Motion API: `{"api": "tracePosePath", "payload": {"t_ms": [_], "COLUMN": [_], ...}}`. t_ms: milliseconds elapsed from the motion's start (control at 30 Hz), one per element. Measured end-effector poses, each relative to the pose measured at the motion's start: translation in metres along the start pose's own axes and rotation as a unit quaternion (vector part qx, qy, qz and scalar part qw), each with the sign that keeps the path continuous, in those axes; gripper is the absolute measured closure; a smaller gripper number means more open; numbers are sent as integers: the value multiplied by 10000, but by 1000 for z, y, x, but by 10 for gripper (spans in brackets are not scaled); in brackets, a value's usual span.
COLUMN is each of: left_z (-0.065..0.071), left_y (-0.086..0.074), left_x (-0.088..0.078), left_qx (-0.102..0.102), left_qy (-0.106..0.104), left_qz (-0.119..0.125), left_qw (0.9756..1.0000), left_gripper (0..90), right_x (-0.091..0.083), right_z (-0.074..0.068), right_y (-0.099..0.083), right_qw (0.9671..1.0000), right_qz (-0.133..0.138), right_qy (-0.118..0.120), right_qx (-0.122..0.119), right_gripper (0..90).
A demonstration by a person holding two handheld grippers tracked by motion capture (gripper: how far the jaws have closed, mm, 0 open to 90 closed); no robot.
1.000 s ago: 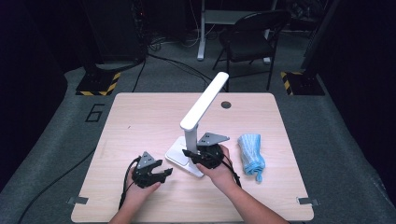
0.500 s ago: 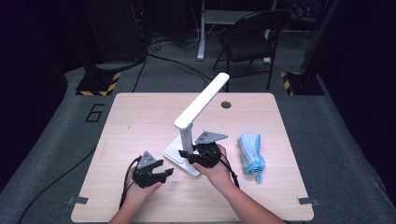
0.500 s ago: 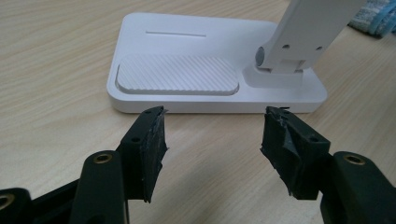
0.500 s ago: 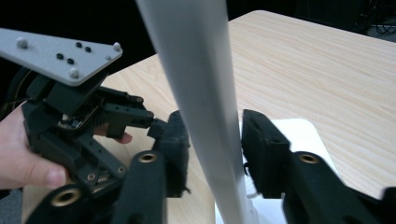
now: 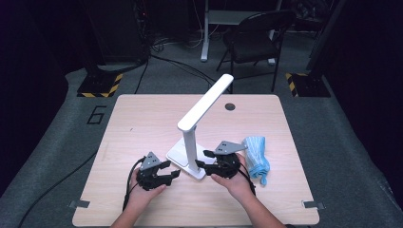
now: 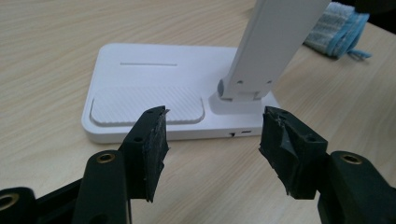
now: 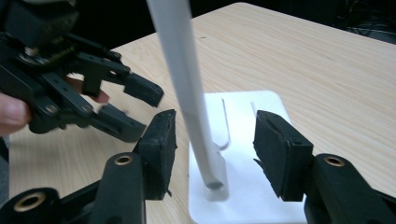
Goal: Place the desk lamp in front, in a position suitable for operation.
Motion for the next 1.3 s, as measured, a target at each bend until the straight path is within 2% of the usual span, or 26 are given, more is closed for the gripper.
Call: {"api": "tracePosePath", "payload": {"t_ms": [67, 133, 167, 233, 367, 400, 433, 467, 500, 567, 633, 733, 767, 833, 867, 900, 967, 1000, 1033, 1067, 1200, 1233, 1300], "left_z": [4, 9, 13, 19, 31, 33, 36, 38, 40, 42, 43, 45, 45, 49, 46, 48, 50, 49, 52, 51, 54, 52, 51], "left_y": [5, 11, 14, 20, 36, 38, 43, 44, 47, 50, 54, 57, 59, 61, 63, 64, 65, 66, 66, 67, 69, 71, 72], "left_x": [-1, -4, -5, -6, -6, -6, -6, -5, -4, -1, 4, 8, 10, 13, 15, 18, 22, 23, 24, 24, 24, 23, 21], "left_qx": [-24, 59, 64, 22, -6, -30, 82, 61, 127, 94, 135, 111, 167, 25, 271, 197, 191, 363, 297, 444, 357, 417, 371], "left_qy": [-28, -43, -63, -58, -90, -95, -94, -122, -133, -163, -162, -181, -192, -233, -165, -155, -137, -56, -27, 73, 46, 52, -58], "left_qz": [18, -38, -55, -7, 13, 22, 65, 72, 97, 89, 76, 99, 129, 161, 159, 136, 118, 118, 148, 141, 193, 203, 162], "left_qw": [10000, 10000, 9999, 10000, 10000, 9999, 9999, 9999, 9998, 9998, 9997, 9997, 9996, 9996, 9994, 9996, 9997, 9993, 9994, 9989, 9992, 9989, 9992], "left_gripper": [406, 406, 406, 406, 400, 397, 396, 392, 389, 380, 370, 365, 365, 365, 365, 365, 366, 367, 369, 370, 411, 428, 449], "right_x": [-5, -9, -10, -14, -19, -21, -22, -22, -23, -24, -25, -25, -25, -26, -25, -26, -27, -27, -28, -30, -35, -36, -41], "right_z": [4, 9, 12, 16, 22, 23, 23, 24, 25, 26, 29, 30, 31, 32, 33, 33, 34, 34, 34, 34, 36, 37, 39], "right_y": [-4, -9, -11, -15, -24, -26, -27, -27, -27, -27, -29, -30, -31, -33, -34, -36, -38, -38, -39, -39, -39, -38, -37], "right_qw": [9999, 9996, 9992, 9985, 9988, 9985, 9984, 9984, 9983, 9981, 9977, 9975, 9975, 9970, 9970, 9967, 9965, 9964, 9962, 9962, 9953, 9952, 9940], "right_qz": [45, -54, -76, -108, -61, -83, -129, -86, -94, -62, -45, -42, -62, -77, -58, -101, -116, -111, -98, -101, -52, -51, -57], "right_qy": [-103, -292, -383, -523, -490, -530, -537, -561, -576, -601, -629, -647, -650, -695, -702, -720, -749, -769, -783, -784, -838, -852, -954], "right_qx": [42, -30, -118, -148, 67, 59, 72, 63, 85, 116, 242, 283, 282, 330, 335, 349, 355, 345, 362, 359, 479, 489, 523], "right_gripper": [482, 482, 483, 482, 478, 478, 478, 478, 478, 472, 459, 455, 454, 448, 446, 442, 435, 435, 435, 435, 435, 435, 436]}}
Point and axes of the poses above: each handheld gripper's, and its own axes: x roughly forward along the jaws, y roughly out of its top, z roughly to its right, the point moved 4 cm from there along x, roughly forward along the jaws, and after that the axes turned 9 degrees about -x, right-handed, at the moved point
